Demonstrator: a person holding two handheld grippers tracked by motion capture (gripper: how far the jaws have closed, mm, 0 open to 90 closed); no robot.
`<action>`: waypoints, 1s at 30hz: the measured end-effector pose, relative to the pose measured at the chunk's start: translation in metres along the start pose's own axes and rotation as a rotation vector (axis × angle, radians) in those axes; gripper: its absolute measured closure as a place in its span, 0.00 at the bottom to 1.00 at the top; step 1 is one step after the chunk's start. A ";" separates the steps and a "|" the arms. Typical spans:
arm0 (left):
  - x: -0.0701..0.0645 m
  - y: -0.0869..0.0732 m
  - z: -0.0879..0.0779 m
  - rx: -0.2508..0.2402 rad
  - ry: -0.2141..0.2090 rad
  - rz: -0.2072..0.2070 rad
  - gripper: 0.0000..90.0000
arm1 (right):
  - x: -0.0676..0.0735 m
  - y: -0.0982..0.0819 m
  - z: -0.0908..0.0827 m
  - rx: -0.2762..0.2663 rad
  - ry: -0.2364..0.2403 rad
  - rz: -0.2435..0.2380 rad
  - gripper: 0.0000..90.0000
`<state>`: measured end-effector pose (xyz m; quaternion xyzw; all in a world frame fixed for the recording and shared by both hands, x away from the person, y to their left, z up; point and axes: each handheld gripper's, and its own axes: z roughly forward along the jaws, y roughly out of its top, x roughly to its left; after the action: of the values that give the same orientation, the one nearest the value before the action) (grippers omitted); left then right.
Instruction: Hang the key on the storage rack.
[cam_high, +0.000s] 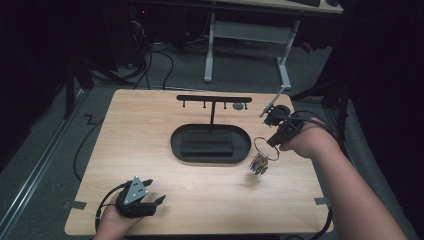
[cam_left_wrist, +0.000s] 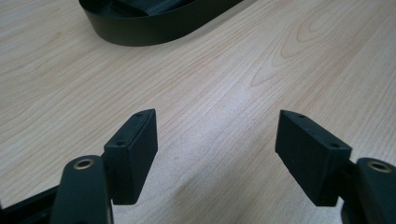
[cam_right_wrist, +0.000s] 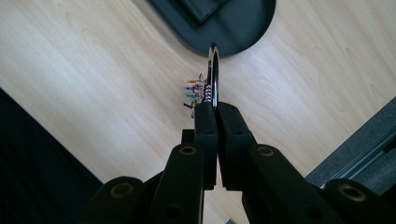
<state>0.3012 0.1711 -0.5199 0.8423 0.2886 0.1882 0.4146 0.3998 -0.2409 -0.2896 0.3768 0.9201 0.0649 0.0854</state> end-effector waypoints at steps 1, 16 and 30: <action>0.000 0.000 0.000 0.000 0.000 0.000 0.34 | 0.000 0.000 0.000 0.000 0.000 0.000 0.98; 0.003 -0.002 -0.002 -0.002 0.003 -0.012 0.34 | -0.031 0.047 0.007 -0.023 -0.016 0.030 0.98; 0.002 -0.003 -0.002 -0.002 0.005 -0.007 0.34 | -0.048 0.078 0.011 -0.061 -0.009 0.047 0.98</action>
<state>0.3004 0.1748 -0.5210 0.8403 0.2926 0.1891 0.4154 0.4887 -0.2192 -0.2807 0.3959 0.9081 0.0933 0.0997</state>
